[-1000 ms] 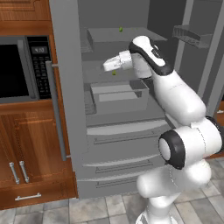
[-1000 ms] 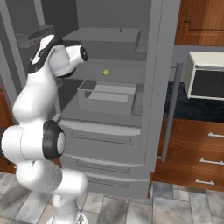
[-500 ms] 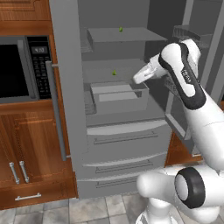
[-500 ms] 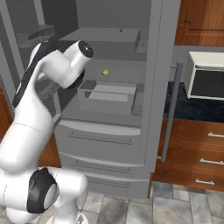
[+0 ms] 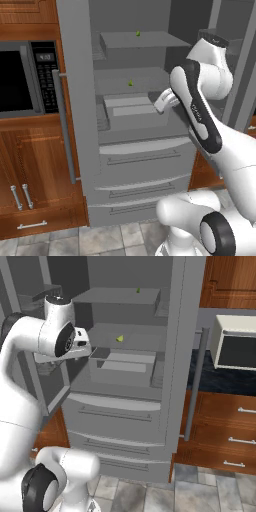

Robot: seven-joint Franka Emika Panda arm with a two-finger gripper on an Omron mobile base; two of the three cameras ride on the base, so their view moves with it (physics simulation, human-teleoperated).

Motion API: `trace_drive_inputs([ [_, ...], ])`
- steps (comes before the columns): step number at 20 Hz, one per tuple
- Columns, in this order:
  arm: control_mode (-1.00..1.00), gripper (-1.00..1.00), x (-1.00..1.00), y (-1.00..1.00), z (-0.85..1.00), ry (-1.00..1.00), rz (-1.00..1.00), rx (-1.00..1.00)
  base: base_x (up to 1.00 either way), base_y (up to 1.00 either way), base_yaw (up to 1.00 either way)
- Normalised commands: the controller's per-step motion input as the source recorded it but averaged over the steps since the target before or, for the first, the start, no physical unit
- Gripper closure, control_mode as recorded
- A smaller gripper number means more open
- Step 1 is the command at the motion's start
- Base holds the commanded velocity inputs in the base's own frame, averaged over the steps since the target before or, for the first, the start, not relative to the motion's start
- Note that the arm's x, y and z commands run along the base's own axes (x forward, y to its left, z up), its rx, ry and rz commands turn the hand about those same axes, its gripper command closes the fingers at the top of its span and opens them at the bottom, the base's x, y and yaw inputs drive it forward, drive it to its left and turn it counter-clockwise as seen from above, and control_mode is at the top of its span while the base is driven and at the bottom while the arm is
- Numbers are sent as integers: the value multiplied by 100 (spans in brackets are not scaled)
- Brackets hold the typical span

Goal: Take the lemon wedge from the fridge and place it on the plate with fish on the dining counter.

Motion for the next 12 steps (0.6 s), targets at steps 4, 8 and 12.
trace_drive_inputs([
  [4, -100, -100, 0, -7, 0, 1, -14, -1, 0, 0, 0],
  [8, -100, -100, 1, -77, 0, 0, -60, -2, 0, 0, 0],
  [12, -100, -100, 6, -36, -2, 0, -42, -3, 0, 0, 0],
])
